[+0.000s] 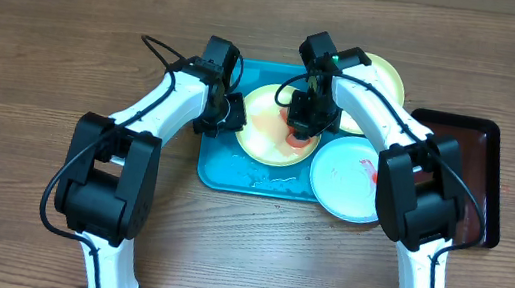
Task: Clean dirty plates on tray and stack at the side
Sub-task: 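Scrub the yellow plate surface with the sponge in circles, right gripper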
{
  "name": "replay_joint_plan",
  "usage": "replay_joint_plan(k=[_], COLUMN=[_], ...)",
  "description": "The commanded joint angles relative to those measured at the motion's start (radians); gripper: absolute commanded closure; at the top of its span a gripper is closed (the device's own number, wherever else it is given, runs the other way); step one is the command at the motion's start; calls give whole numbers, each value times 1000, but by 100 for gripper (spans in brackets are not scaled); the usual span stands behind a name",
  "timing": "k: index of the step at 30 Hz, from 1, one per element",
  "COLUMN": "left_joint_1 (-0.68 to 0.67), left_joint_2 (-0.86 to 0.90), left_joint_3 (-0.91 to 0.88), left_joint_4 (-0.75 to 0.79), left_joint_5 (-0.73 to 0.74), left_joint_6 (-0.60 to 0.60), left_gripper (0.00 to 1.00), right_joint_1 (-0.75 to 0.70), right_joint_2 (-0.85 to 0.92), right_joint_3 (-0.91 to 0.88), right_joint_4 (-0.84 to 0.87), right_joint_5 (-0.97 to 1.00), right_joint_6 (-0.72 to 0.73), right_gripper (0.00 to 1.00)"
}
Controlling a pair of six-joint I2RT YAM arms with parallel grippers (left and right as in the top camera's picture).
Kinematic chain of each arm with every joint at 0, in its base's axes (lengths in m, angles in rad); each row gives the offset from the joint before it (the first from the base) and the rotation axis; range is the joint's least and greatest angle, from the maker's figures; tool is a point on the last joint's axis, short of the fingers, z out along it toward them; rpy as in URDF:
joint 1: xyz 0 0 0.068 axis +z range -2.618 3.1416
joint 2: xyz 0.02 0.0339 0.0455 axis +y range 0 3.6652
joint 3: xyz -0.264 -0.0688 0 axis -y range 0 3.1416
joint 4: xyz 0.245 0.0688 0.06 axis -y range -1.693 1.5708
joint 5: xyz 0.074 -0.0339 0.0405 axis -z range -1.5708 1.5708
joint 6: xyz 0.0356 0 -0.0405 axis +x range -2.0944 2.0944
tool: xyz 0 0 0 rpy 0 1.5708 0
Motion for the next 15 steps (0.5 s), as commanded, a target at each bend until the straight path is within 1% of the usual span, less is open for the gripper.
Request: replay_joint_plan(k=[1, 6, 7, 8, 11, 12, 15], left_joint_1=[-14, -22, -22, -22, -23, -23, -23], left_joint_2=[9, 9, 9, 9, 9, 9, 9], left_joint_3=[-26, -43, -43, -43, -43, -43, -43], left_joint_4=[42, 90, 97, 100, 99, 99, 99], left_joint_5=[-50, -53, -53, -51, -38, -37, -35], left_joint_6=[12, 12, 12, 12, 29, 31, 30], left_gripper=[66, 66, 71, 81, 94, 96, 96], right_joint_1=[0, 10, 11, 11, 13, 13, 13], right_joint_2=[31, 31, 31, 31, 31, 31, 31], right_joint_3=[16, 16, 16, 16, 16, 16, 16], right_joint_4=[18, 28, 29, 28, 27, 27, 21], right_joint_5=[55, 55, 55, 55, 49, 45, 23], right_joint_6=[4, 3, 3, 3, 4, 4, 4], right_gripper=[96, 96, 96, 96, 96, 96, 96])
